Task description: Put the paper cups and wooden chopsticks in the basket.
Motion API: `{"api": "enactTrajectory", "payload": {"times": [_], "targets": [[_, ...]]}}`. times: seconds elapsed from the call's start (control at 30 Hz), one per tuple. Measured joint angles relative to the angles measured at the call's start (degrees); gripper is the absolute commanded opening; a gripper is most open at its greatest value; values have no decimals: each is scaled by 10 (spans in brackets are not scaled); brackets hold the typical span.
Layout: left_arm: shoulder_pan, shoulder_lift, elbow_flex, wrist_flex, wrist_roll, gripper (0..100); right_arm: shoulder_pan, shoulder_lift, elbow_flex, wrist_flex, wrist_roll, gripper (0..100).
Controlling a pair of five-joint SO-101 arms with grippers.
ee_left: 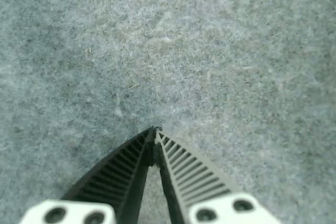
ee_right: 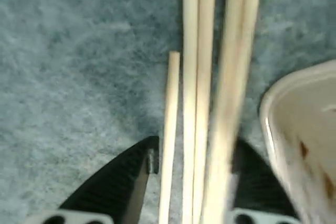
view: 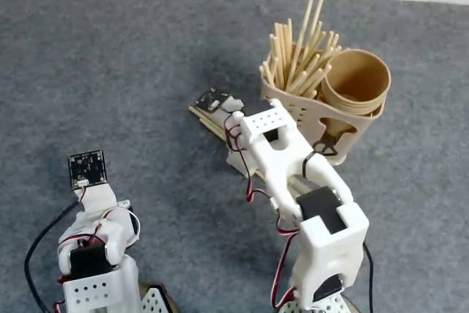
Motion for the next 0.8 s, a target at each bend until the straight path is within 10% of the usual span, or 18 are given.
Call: {"api": "enactTrajectory", "payload": {"times": [0.8], "targets": [[0,0,0,0,0,6,-94,-52,10,80,-47,163]]}}
